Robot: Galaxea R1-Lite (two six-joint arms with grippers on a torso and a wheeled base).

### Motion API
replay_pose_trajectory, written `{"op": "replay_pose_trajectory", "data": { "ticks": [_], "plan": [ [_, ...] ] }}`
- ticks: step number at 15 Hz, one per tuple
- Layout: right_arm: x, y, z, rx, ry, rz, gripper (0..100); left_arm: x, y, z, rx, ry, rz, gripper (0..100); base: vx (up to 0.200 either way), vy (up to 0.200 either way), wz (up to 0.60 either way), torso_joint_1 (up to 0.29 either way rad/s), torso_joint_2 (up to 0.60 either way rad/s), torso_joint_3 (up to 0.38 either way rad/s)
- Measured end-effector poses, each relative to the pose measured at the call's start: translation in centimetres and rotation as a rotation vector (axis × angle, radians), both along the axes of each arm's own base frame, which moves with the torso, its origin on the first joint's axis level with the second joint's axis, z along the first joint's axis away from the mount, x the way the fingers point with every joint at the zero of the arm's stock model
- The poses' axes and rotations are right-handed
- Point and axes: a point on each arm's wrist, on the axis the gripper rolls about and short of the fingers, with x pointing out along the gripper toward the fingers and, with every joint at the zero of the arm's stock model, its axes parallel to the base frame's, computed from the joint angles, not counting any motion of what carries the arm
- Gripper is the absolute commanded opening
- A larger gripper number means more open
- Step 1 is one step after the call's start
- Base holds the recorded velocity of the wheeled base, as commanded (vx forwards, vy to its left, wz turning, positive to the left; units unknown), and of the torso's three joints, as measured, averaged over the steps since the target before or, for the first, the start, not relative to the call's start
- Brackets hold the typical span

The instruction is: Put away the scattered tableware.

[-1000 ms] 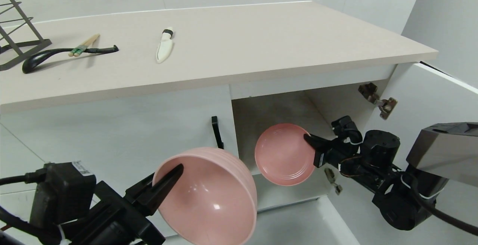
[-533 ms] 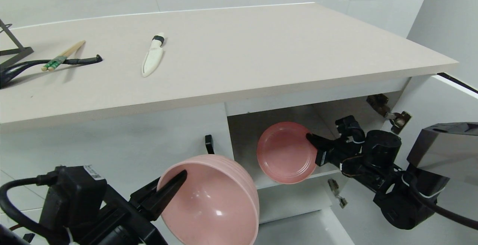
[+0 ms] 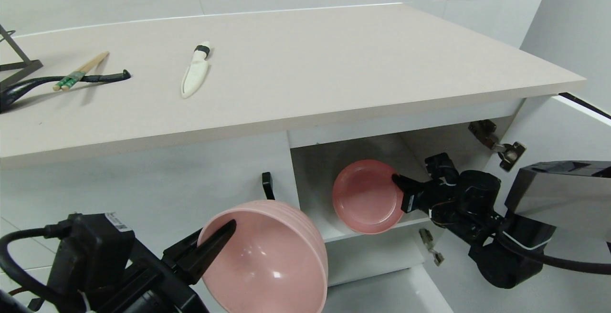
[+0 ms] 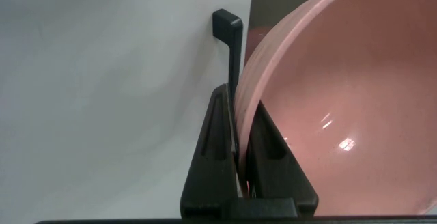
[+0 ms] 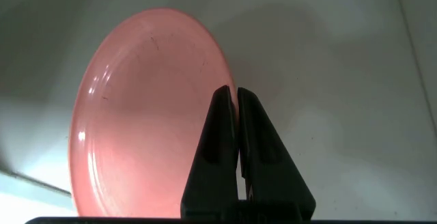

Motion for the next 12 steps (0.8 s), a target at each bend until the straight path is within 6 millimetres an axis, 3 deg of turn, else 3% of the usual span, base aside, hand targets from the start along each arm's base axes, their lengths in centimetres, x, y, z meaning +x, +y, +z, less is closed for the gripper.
{"op": "replay_pose_trajectory", "data": {
  "ticks": [12],
  "plan": [
    [3.5, 1.1, -0.9, 0.039, -0.07, -0.035, 0, 0.0, 0.0, -0.3, 0.017, 0.021, 0.001, 0, 0.0, 0.0, 0.0, 0.0, 0.0, 0.0]
  ]
}}
